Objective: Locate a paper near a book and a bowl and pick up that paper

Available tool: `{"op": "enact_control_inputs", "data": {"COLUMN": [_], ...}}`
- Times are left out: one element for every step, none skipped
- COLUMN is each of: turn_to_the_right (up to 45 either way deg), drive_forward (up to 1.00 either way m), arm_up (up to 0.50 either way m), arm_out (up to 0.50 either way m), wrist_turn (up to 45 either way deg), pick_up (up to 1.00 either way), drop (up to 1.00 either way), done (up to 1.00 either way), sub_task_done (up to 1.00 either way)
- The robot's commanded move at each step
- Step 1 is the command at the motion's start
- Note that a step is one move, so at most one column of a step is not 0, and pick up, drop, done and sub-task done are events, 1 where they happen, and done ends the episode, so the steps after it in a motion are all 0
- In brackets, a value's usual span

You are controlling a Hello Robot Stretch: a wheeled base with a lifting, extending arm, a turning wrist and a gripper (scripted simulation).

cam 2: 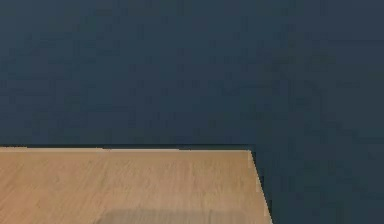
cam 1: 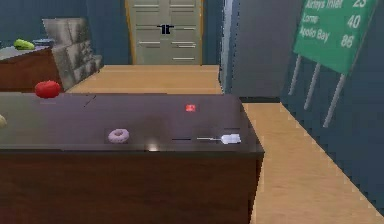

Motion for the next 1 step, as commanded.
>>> {"op": "enact_control_inputs", "data": {"turn_to_the_right": [-45.0], "drive_forward": [0.0], "arm_up": [0.0], "arm_out": [0.0], "wrist_turn": [0.0], "pick_up": [0.0], "drop": [0.0], "done": [0.0], "sub_task_done": [0.0]}}
